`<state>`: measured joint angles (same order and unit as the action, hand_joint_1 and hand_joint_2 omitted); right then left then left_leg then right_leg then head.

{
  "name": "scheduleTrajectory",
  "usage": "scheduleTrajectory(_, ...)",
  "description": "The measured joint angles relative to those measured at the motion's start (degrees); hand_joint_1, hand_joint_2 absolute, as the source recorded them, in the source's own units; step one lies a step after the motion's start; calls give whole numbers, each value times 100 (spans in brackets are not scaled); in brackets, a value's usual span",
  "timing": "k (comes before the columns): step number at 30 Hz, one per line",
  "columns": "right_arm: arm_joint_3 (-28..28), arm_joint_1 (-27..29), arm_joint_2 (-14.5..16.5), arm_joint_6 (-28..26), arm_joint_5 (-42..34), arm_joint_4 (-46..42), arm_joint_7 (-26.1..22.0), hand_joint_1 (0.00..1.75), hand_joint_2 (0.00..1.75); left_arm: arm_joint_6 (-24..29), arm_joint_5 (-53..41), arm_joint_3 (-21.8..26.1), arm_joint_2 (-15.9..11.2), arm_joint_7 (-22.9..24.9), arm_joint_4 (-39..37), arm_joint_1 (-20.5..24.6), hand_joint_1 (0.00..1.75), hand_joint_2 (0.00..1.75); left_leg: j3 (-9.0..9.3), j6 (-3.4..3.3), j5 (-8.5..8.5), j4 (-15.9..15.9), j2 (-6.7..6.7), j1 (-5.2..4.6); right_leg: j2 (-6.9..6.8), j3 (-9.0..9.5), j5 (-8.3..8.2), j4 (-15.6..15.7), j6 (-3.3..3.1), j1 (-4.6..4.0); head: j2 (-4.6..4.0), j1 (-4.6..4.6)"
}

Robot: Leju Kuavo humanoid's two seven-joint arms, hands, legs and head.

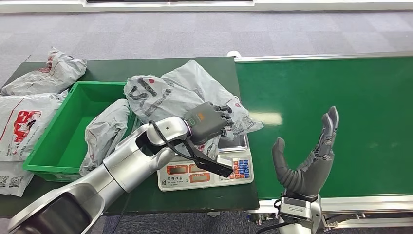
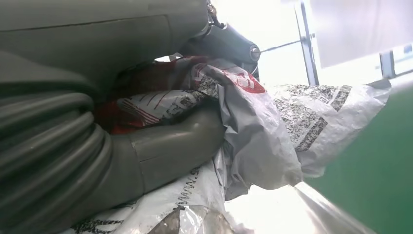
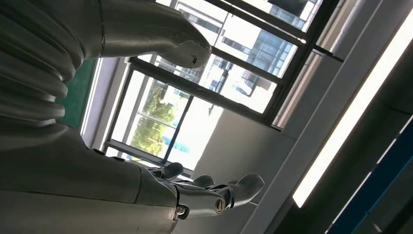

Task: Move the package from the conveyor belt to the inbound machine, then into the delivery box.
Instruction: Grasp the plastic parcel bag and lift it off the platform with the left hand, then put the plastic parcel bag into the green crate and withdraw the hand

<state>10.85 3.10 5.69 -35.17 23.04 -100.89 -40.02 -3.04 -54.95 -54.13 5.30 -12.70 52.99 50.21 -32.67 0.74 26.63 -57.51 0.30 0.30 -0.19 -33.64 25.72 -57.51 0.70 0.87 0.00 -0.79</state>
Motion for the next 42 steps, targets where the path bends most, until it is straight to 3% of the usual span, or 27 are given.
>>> scheduleTrajectory(5,22,99,-43,-108,-33,-51,0,0,175,322,-904,28,-302,291,969,64,175,175,-4,0,0,0,0,0,0,-3,0,0,0,0,0,-1)
scheduleTrajectory(12,146,139,-92,-229,-131,-68,0,0,175,1364,-2969,87,-745,804,1868,185,175,175,-4,2,-1,1,2,0,1,-5,1,-1,0,-2,0,-1)
scheduleTrajectory(23,204,201,-119,-280,-118,-69,0,0,175,1417,-3113,496,-1002,894,1864,279,175,175,-5,5,-9,1,1,1,-2,-4,-1,-1,-1,0,0,0)
scheduleTrajectory(26,204,258,-121,-297,-62,-87,0,0,175,1263,-3129,683,-1071,1007,1571,344,175,175,-5,4,-9,1,1,1,-1,-5,0,-1,-1,-1,0,1)
scheduleTrajectory(33,169,645,-120,-209,134,-359,0,0,175,1508,-2957,1680,-1401,708,-415,501,175,175,6,18,-14,11,43,7,34,-19,-9,-4,-16,-9,0,-2)
scheduleTrajectory(42,16,1036,-109,-61,312,-731,-1,0,175,1593,-2839,2309,-1752,629,-1610,61,175,175,-12,20,-14,12,29,9,21,-25,-5,-5,-19,-7,0,0)
